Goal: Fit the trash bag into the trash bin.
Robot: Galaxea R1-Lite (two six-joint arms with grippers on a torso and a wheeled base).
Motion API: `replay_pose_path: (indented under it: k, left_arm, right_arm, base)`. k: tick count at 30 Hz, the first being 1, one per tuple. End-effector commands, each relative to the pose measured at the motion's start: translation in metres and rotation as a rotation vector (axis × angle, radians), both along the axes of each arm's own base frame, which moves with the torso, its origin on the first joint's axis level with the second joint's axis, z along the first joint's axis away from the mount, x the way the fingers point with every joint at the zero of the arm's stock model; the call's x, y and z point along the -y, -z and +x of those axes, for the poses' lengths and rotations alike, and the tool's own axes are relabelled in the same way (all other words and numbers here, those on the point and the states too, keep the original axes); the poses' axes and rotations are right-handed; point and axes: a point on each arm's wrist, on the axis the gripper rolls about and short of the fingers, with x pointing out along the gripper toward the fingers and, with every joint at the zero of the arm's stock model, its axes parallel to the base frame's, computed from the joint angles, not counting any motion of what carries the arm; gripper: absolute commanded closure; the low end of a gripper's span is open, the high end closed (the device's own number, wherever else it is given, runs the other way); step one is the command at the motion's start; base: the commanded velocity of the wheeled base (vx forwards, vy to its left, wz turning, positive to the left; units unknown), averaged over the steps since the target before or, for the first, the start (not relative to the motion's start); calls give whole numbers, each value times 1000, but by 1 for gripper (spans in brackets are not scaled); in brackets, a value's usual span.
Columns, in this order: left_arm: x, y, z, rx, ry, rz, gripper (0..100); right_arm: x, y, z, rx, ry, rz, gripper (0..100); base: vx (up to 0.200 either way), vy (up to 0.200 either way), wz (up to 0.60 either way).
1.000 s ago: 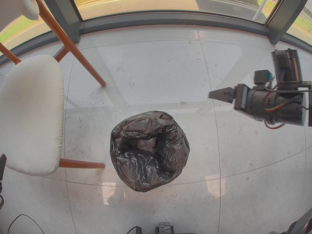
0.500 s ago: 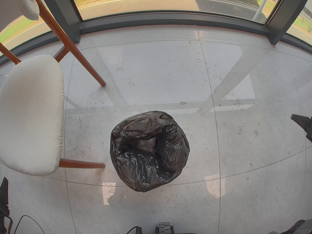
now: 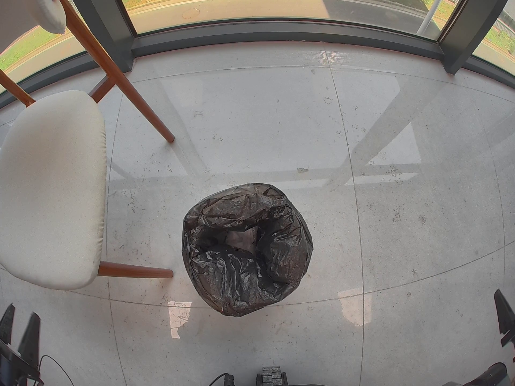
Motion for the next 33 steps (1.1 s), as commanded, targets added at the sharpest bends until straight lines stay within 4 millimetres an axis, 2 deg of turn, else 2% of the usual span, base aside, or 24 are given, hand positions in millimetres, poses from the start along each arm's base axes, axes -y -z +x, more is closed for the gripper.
replay_pose_path:
  k: [1,5,10,11,18,21,24,33]
  left_arm:
    - [9,32,4,-62,342,203,0]
    - [10,31,3,-62,393,152,0]
    - [9,31,4,-71,298,117,0]
    - [11,31,2,-55,139,116,0]
    - [6,33,2,-76,-86,181,0]
    - [6,36,0,-83,-52,238,0]
    - [8,39,-3,-54,65,326,0]
    - [8,39,-3,-57,62,287,0]
  right_arm:
    - [-1,50,-17,98,-36,-107,0]
    - [-1,50,-17,101,-31,-106,0]
    - [-1,50,-17,101,-32,-104,0]
    - [-1,50,-17,100,-32,-104,0]
    - [-1,50,-18,105,-34,-106,0]
    - [-1,50,-18,105,-35,-104,0]
    - [-1,50,-18,103,-40,-113,0]
    - [-1,50,-18,103,-40,-111,0]
  base:
    - [0,0,0]
    - [0,0,0]
    - [0,0,0]
    - [0,0,0]
    - [0,0,0]
    - [0,0,0]
    - [0,0,0]
    - [0,0,0]
